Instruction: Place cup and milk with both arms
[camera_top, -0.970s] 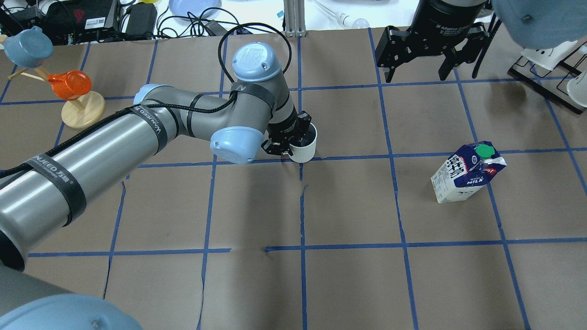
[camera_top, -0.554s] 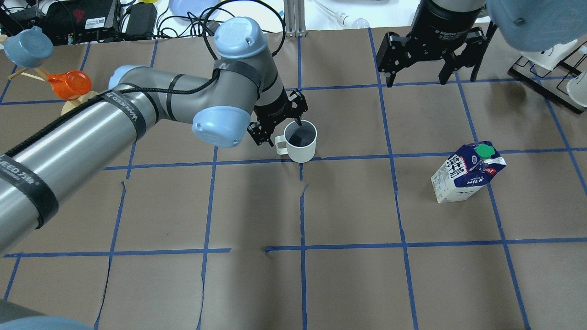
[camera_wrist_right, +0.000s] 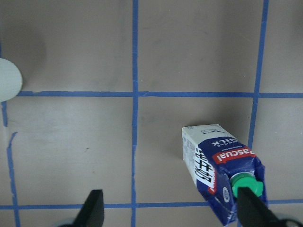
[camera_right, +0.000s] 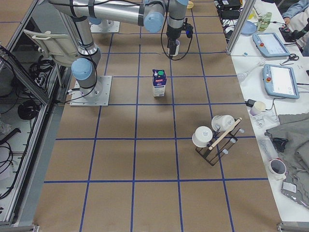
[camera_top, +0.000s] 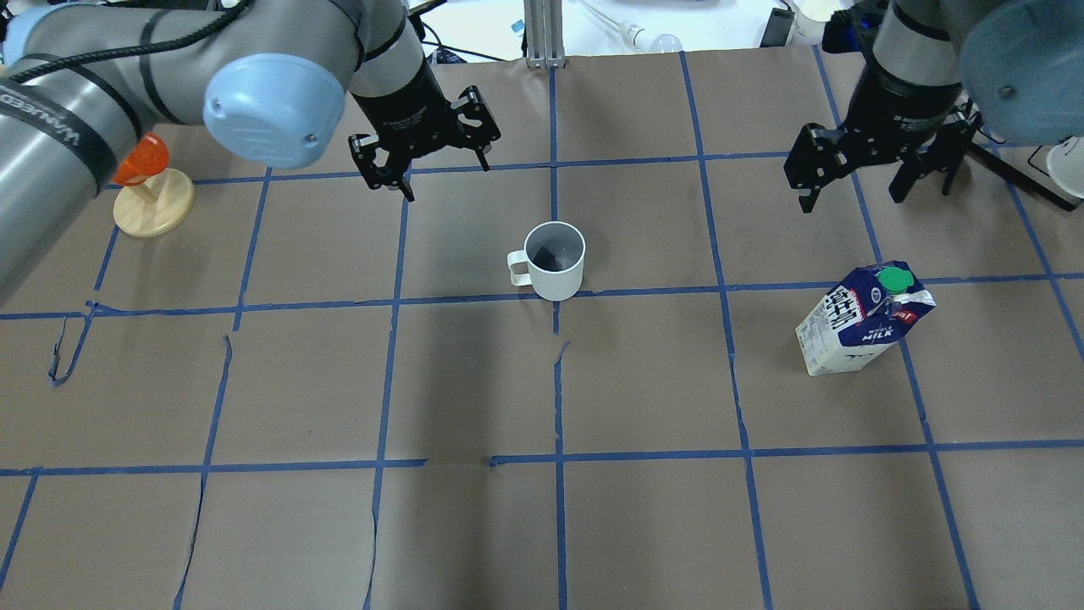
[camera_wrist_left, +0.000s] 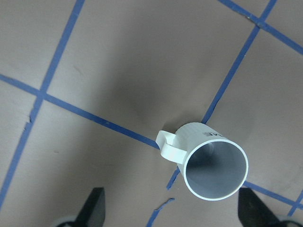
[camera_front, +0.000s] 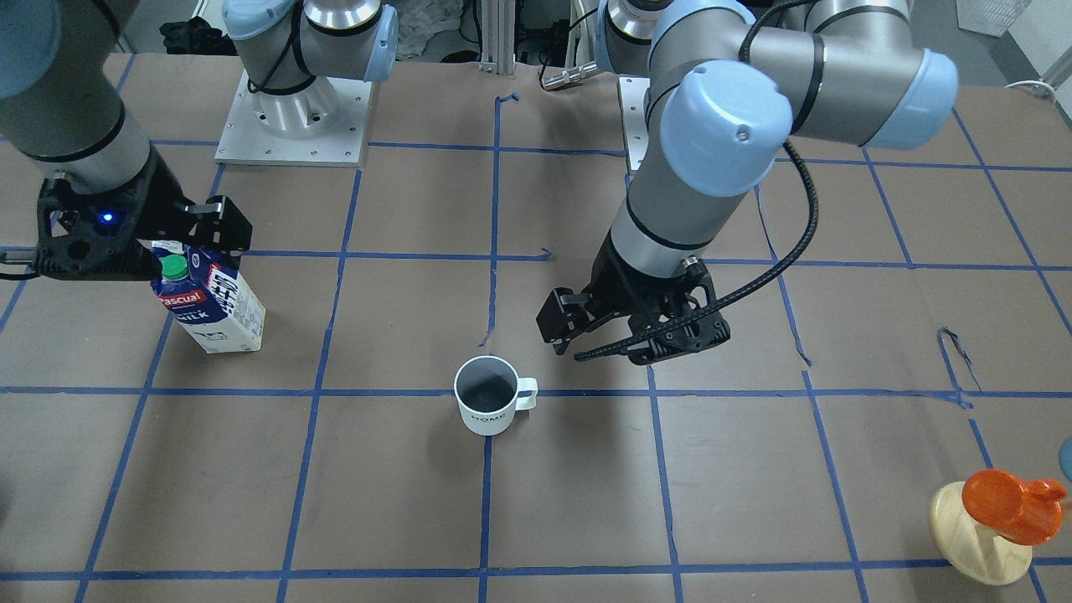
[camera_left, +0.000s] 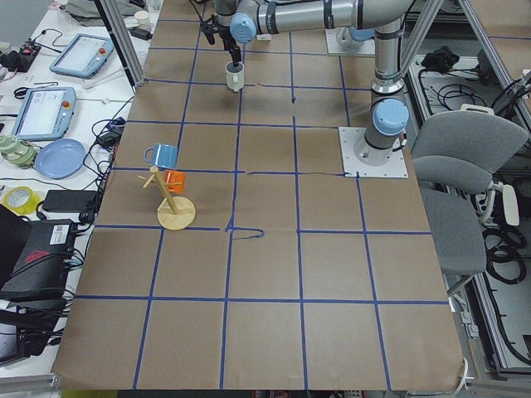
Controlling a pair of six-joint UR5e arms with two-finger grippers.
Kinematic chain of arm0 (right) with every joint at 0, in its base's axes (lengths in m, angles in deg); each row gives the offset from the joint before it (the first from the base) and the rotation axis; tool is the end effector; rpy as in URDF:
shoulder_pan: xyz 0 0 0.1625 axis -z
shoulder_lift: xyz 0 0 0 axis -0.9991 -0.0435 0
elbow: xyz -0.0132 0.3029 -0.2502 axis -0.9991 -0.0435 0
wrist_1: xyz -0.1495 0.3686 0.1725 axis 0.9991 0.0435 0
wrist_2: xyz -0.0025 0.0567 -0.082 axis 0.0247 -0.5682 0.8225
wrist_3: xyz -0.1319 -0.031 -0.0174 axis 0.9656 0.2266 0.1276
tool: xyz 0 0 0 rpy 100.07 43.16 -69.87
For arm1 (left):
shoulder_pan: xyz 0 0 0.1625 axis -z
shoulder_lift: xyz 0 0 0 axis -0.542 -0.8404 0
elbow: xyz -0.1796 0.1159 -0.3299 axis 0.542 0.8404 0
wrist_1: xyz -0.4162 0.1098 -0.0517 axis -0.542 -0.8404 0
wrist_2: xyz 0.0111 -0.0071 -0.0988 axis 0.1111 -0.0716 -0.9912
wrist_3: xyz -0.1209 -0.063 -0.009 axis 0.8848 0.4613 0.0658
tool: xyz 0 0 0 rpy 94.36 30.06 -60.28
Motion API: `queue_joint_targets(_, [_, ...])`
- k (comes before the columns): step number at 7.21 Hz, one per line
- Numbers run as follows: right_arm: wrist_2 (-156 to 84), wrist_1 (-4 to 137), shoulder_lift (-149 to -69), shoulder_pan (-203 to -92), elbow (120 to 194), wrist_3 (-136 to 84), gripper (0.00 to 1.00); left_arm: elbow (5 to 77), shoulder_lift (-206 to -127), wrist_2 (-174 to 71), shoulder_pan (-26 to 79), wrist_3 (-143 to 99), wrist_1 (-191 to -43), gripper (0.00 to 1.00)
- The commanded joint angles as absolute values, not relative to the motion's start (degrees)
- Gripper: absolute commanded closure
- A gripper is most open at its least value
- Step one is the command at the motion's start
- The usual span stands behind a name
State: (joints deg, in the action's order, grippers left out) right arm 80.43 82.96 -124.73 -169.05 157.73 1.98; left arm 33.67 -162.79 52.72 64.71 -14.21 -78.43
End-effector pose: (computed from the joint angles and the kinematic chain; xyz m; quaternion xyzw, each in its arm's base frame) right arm 0.0463 -0.5403 0.3497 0.0288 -0.9980 -0.0513 0.0209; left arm -0.2307 -0.5946 0.3439 0.1286 -0.9893 0.0060 0.0685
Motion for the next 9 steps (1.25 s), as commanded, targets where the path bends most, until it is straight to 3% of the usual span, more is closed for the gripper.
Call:
queue_joint_targets(1, [80.20, 86.01, -125.92, -163.64, 164.50, 9.77, 0.03, 33.81, -159.82, 53.11, 61.58, -25.09, -82.72, 0.00])
queue_joint_targets(4, [80.90, 91.28, -127.68, -161.07, 173.74, 13.14, 0.04, 36.78, -155.34, 55.37, 54.29, -30.66, -84.32, 0.00])
queue_joint_targets(5, [81.08, 92.09, -127.69, -161.16, 174.46, 13.23, 0.17, 40.54, -152.63, 57.57, 54.37, -31.01, -83.89, 0.00])
queue_joint_targets(7, [80.65, 93.32, -127.77, -161.34, 174.12, 10.44, 0.56, 44.61, -148.31, 57.68, 54.37, -31.01, -83.63, 0.00])
queue_joint_targets(9, [80.38, 93.41, -127.86, -161.34, 173.94, 10.33, 0.76, 45.50, -147.06, 57.94, 53.93, -31.10, -84.42, 0.00])
